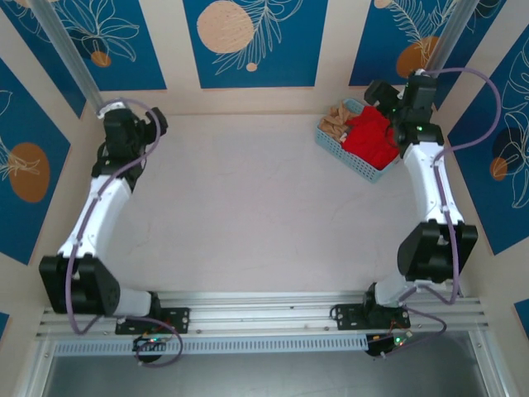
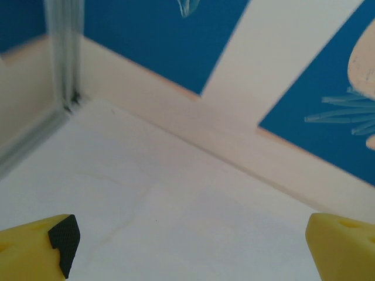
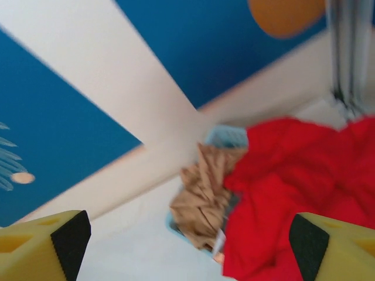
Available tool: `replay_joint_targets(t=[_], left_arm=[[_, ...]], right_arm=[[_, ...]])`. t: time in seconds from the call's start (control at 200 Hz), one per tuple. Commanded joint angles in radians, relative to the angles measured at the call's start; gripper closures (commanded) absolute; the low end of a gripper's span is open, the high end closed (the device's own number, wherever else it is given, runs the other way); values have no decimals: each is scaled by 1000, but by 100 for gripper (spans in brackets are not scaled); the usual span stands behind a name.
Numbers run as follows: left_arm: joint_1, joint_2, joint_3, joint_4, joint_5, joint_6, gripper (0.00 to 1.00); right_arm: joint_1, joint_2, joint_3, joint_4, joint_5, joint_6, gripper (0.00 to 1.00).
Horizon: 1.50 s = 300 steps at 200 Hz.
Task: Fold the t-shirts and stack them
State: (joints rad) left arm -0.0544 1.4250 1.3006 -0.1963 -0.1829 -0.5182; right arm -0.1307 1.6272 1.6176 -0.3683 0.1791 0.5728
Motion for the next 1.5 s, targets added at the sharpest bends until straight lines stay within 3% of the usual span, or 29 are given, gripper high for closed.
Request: replay_joint_targets(t=[0.0,0.235,0.305,0.46,0.705,0.745,0.815,0.95,1.19,1.35,1.495], left_arm=[[-100,82,53,-205,181,-58,0],[-300,117,80,-205,324,-46,3],[-341,114,74,-211,338,-43,6],[-360,100,55,-231,356,-50,11],[-360,89,80,-271,357,-34,13],[-360,90,80,-271,355,-34,13],[-360,87,81,-276,338,-36,16],[-360,68,94,-300,300,-26,21],[-359,32,92,-341,241,-14,25],[-358,29,104,-383,171,-18,25],[-358,38,155,-460,51,-20,25]], right_arm=[[-82,156,58,-256,-125,125,13],[-129,380,201,-270,-236,93,27],[-126,417,209,-245,-262,98,37],[-110,441,196,-195,-260,94,55],[-103,429,180,-160,-241,79,69],[-105,436,189,-165,-241,79,75],[-112,436,197,-161,-241,86,100],[-99,374,191,-129,-217,90,100],[20,107,199,-96,-85,59,100],[133,23,368,-121,-56,-2,100],[249,16,557,-154,-112,-69,100]])
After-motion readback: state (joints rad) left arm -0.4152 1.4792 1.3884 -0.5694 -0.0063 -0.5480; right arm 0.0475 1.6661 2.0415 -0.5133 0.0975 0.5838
